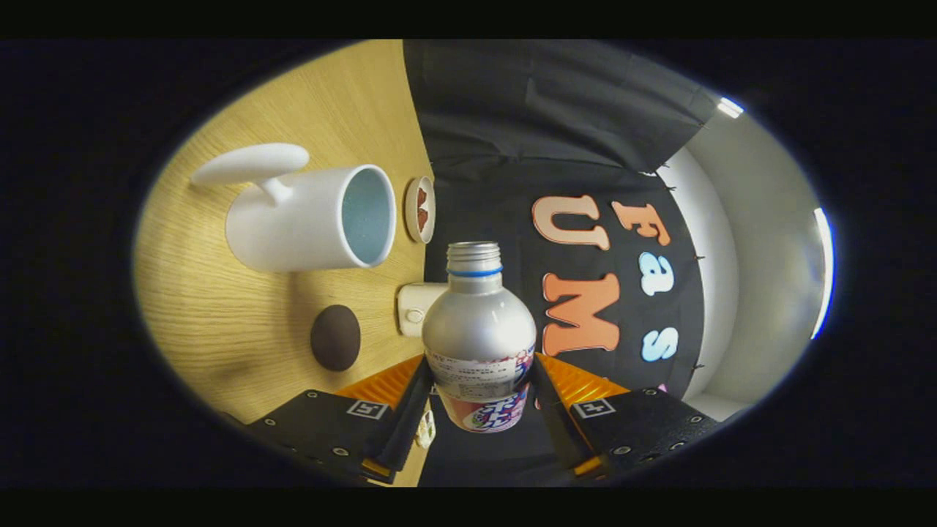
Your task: Take the bottle from table, then pour the juice into the cup, finally place the bottle on the coaster
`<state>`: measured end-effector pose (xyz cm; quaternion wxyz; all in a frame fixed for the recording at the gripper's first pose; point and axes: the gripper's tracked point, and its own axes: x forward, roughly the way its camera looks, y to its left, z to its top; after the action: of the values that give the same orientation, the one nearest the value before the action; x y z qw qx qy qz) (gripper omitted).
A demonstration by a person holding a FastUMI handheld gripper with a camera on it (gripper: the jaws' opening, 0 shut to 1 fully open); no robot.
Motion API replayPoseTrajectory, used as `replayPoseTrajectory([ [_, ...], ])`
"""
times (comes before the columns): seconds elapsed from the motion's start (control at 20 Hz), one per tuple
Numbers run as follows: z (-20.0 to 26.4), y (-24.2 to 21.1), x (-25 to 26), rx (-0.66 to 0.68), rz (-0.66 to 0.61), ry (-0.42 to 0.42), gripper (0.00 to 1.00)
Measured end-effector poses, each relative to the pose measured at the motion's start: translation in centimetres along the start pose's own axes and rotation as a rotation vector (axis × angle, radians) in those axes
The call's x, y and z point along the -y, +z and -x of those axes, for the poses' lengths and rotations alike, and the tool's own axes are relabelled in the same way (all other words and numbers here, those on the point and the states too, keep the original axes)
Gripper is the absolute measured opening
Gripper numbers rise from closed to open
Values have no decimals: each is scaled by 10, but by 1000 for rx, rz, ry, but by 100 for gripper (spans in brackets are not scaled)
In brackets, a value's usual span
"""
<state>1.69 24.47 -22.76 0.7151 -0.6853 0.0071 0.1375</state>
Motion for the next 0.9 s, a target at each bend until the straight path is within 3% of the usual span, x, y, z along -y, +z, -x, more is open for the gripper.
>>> replayPoseTrajectory([
  [0.5,-1,4,7,29,123,-38,76],
  [0.9,-6,2,10,32,149,-48,76],
])
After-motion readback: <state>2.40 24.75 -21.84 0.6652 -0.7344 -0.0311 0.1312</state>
